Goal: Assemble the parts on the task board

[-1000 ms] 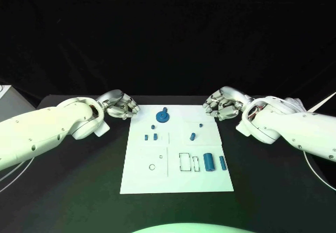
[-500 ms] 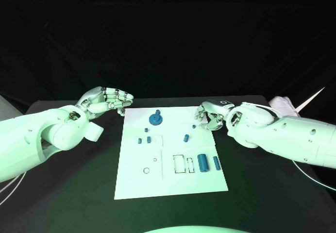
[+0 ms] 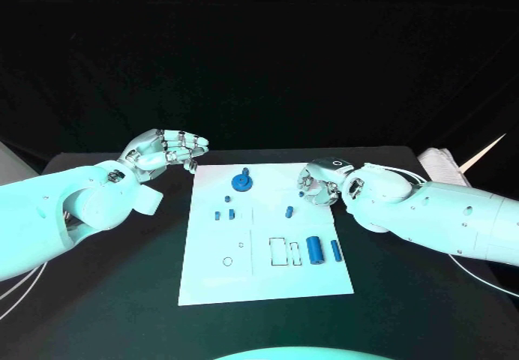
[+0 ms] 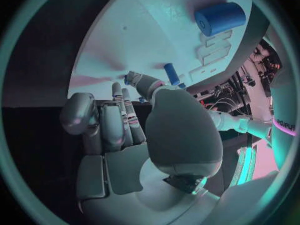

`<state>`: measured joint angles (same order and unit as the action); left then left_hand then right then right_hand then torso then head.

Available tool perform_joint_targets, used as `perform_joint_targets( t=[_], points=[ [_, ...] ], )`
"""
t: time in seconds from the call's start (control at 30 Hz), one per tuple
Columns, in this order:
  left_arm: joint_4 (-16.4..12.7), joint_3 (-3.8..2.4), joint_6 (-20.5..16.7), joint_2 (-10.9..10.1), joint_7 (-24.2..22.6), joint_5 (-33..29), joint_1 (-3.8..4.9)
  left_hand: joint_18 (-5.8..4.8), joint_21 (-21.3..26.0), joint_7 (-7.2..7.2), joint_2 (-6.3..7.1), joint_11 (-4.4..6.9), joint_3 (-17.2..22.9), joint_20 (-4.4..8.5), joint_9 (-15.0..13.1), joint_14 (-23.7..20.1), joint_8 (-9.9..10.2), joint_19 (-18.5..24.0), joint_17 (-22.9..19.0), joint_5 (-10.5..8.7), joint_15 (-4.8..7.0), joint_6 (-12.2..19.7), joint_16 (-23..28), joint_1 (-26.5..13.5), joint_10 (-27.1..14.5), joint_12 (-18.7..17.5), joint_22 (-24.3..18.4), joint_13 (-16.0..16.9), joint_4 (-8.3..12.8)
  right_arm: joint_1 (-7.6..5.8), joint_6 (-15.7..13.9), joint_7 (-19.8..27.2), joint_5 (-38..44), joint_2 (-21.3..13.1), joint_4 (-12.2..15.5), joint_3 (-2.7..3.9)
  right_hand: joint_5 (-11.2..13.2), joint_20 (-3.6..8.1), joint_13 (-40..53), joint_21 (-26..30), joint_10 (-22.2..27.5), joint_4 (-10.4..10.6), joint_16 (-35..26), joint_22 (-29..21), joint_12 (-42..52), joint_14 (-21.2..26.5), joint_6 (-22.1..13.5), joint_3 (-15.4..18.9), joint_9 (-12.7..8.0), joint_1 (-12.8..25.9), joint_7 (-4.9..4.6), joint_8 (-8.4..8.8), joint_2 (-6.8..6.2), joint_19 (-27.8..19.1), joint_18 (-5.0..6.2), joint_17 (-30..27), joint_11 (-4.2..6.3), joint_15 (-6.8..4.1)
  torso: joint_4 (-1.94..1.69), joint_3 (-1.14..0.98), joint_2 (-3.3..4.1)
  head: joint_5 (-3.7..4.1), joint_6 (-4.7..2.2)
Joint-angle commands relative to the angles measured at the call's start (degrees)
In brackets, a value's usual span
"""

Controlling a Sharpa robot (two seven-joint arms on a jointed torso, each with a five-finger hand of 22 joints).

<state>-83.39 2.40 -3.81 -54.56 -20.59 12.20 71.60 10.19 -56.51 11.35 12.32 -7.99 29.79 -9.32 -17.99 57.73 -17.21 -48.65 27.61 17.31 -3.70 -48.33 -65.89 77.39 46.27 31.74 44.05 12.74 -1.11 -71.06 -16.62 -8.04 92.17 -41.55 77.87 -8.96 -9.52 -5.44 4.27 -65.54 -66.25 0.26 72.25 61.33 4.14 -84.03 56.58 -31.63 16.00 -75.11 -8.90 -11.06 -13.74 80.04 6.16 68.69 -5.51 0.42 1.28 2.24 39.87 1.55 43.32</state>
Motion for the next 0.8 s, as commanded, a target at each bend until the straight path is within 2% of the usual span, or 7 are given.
perform_joint_targets(
  t=[0.03, 0.13, 0.8],
  points=[
    [-0.4, -0.06, 0.8, 0.0, -1.3, -1.3, 0.01, 0.42, 0.3, -0.06, -0.38, -0.07, -0.2, -0.09, 0.0, -0.3, -0.3, -0.3, -0.1, -0.04, -0.13, 0.3, 0.1, -0.2, -0.3, 0.2, -0.1, 0.0, 0.0, 0.27, 1.1, -1.0, 1.7, 0.4, -0.3, -0.05, 0.2, -0.05, 0.1, -0.7, -0.5, -0.1, 0.6, 0.8, 0.2, -2.7, 0.6, -0.7, 0.2, -0.5, -0.11, -0.18, 0.08, 0.4, -0.71, 0.4, 0.05, 0.26, 0.01, -0.01, 0.05, -0.21, 0.13],
    [-0.5, -0.06, 0.8, -0.1, -1.2, -1.3, 0.02, 0.42, 0.4, -0.01, -0.47, -0.1, -0.2, -0.09, 0.0, -0.3, -0.3, -0.4, -0.1, -0.01, -0.14, 0.3, 0.1, -0.1, -0.3, 0.2, -0.1, -0.1, 0.0, 0.47, 1.1, -1.2, 1.7, 0.8, -0.6, -0.07, 1.0, -0.06, 0.1, -1.3, -0.8, 0.0, 0.9, 1.5, 0.1, -2.6, 0.9, -1.4, 0.4, -0.5, -0.04, -0.28, 0.34, 0.4, -0.78, 0.5, 0.1, 0.22, 0.05, -0.04, 0.07, -0.27, 0.11],
    [-0.6, -0.06, 0.8, -0.1, -0.7, -1.4, 0.03, 0.42, 0.5, 0.06, -0.66, -0.14, -0.2, -0.08, 0.0, -0.3, -0.3, -0.6, -0.2, 0.02, -0.15, 0.5, 0.1, 0.1, -0.4, 0.2, -0.3, -0.2, 0.0, 1.49, 1.2, -1.0, 0.3, 3.2, -2.7, -0.15, 0.9, 0.12, 0.3, -4.6, -2.9, 0.8, 2.5, 5.4, 0.4, -2.5, 2.9, -3.7, 1.5, -0.1, 0.55, -1.37, 1.98, 1.2, -1.32, 1.5, 0.75, -0.26, 0.12, -0.09, 0.05, -0.44, 0.63]
  ],
)
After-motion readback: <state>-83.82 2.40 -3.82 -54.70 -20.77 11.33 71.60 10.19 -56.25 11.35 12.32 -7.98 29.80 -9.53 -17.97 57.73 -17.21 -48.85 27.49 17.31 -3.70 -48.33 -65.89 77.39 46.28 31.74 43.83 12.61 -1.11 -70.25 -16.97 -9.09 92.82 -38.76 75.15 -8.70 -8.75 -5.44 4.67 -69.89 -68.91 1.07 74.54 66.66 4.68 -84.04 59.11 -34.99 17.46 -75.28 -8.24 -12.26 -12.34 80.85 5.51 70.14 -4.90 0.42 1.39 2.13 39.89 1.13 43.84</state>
